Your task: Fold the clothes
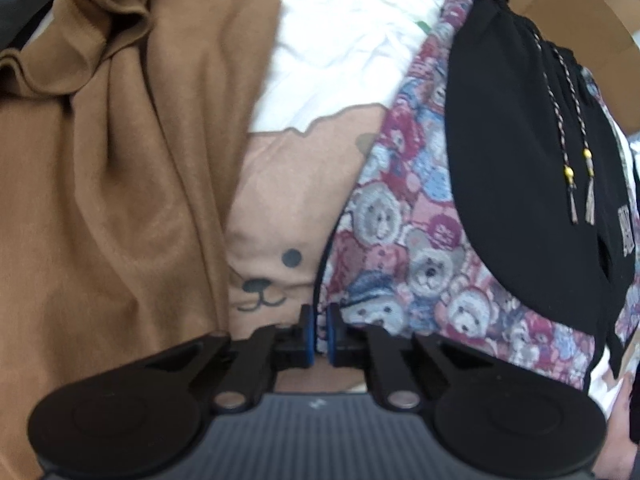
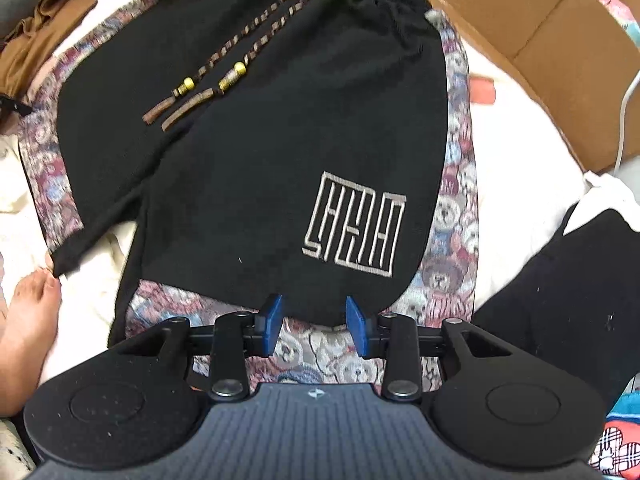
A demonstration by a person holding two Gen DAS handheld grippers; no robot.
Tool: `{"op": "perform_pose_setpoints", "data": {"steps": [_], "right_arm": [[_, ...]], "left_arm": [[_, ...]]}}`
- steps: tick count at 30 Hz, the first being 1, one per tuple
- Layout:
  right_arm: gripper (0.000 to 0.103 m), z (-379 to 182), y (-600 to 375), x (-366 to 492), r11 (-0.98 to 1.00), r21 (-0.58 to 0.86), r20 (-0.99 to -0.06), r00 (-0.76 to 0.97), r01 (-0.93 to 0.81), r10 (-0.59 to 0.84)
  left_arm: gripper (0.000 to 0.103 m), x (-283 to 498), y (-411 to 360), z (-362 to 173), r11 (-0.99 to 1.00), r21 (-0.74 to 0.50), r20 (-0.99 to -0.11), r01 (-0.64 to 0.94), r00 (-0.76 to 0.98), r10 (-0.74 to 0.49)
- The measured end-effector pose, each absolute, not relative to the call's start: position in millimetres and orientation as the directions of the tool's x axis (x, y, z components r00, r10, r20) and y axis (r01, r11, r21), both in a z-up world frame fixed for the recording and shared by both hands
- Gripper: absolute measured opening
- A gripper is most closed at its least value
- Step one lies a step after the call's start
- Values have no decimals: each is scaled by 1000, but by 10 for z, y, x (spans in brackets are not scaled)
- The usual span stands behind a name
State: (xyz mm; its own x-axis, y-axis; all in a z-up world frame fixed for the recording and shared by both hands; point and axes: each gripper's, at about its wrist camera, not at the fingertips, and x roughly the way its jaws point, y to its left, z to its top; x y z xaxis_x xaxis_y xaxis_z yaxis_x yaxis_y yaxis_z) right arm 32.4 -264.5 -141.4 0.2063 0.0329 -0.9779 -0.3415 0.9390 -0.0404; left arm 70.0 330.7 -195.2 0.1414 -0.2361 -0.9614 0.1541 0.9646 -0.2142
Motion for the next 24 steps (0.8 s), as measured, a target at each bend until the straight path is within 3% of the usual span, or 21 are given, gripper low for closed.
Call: {"op": "perform_pose_setpoints", "data": {"steps": [7, 14, 24], "right_arm": [[39, -1259, -2510, 382, 922, -31, -967, 245, -387, 70], [39, -1076, -2266, 462, 904, -18, -951, 286, -428, 117], [39, -910, -1881, 435, 871, 14, -936, 300, -491, 184]], "left_arm": [[6, 428, 3233, -1463, 956, -236, -949, 175, 171, -265], [6, 920, 2959, -913, 928, -297, -915, 223, 210, -344], [6, 1336, 1910, -769, 868, -338, -878, 363, 210, -430]]}}
